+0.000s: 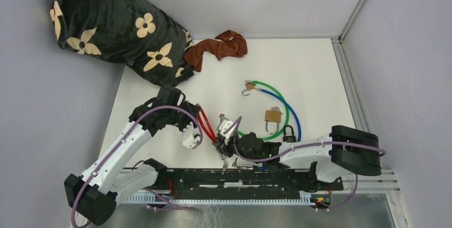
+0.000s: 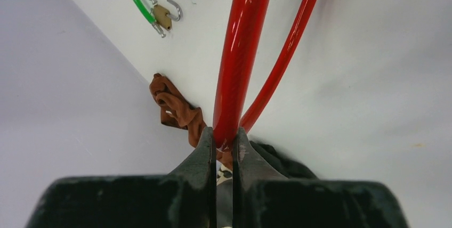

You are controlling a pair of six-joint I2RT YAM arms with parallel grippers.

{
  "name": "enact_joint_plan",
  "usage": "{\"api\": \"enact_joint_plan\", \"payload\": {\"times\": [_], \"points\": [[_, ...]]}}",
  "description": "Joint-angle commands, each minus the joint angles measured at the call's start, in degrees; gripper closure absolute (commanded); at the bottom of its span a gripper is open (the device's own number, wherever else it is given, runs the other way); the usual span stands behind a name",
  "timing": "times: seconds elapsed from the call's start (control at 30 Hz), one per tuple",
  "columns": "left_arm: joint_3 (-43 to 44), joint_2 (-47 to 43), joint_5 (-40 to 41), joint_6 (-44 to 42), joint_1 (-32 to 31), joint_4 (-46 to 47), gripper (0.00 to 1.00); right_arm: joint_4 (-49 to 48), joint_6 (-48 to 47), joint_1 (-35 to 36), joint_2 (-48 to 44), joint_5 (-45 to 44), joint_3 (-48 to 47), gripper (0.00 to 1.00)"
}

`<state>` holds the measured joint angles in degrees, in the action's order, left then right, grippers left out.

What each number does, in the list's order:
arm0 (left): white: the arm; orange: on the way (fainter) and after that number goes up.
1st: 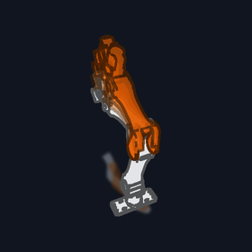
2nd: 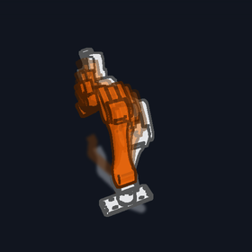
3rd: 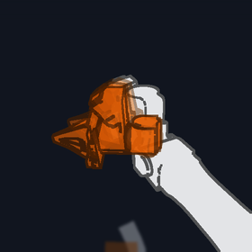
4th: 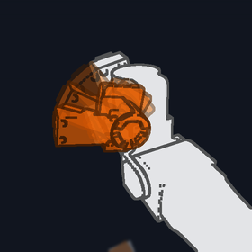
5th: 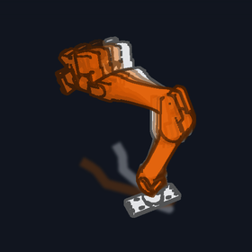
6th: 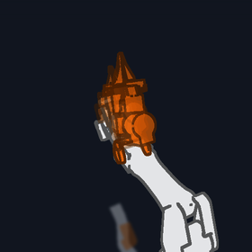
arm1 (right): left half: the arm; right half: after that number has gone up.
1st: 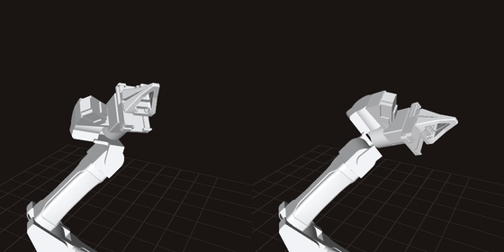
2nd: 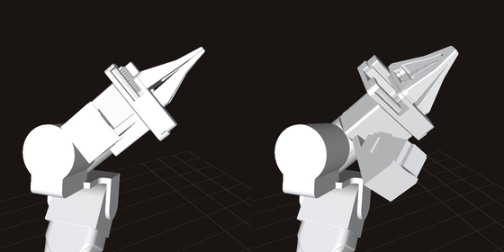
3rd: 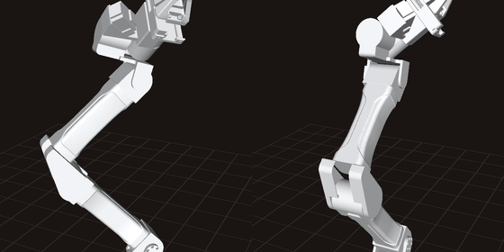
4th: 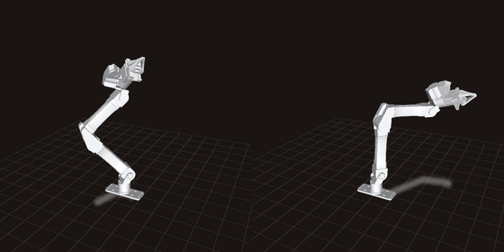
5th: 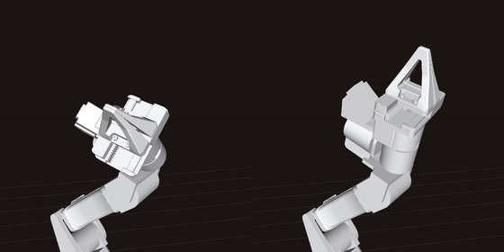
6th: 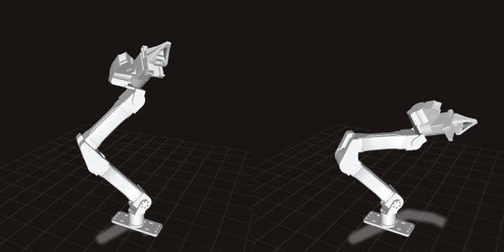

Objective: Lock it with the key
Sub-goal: Adjust the lock.

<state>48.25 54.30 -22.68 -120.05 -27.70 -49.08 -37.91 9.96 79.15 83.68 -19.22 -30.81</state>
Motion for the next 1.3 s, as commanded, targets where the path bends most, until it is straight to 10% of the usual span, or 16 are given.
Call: {"api": "enact_joint_plan", "payload": {"times": [0.0, 0.4, 0.6, 0.73, 0.9, 1.13, 1.27], "points": [[3.2, 2.2, -1.4, 4.1, -0.6, -6.9, 0.98, -1.0, -5.9, -6.4, -0.4, 7.7, 1.8, 0.65], [6.9, 6.9, -2.1, 22.0, -2.7, -12.7, 0.98, -5.4, -12.8, -13.4, 3.9, 12.8, -1.3, 0.54], [7.7, 7.4, -3.1, 31.3, -2.7, -14.1, 0.98, -6.0, -12.7, -14.8, 4.3, 14.7, -1.0, 0.88], [8.4, 7.3, -7.3, 49.4, -2.4, -11.0, 0.48, -9.6, -13.9, -17.5, 3.0, 21.9, 1.6, 1.00], [3.9, 4.2, -14.3, 70.5, 3.2, 0.7, 0.19, -13.2, -16.6, -20.2, 1.2, 32.1, 5.0, 1.00], [-8.8, -0.5, -16.8, 80.7, 10.6, 22.0, 0.10, -17.5, -16.2, -23.3, 0.2, 47.8, 7.2, 1.00], [-14.0, -1.9, -19.9, 78.3, 10.7, 26.4, 0.24, -16.9, -16.9, -24.3, 0.3, 52.2, 7.5, 1.00]]}}
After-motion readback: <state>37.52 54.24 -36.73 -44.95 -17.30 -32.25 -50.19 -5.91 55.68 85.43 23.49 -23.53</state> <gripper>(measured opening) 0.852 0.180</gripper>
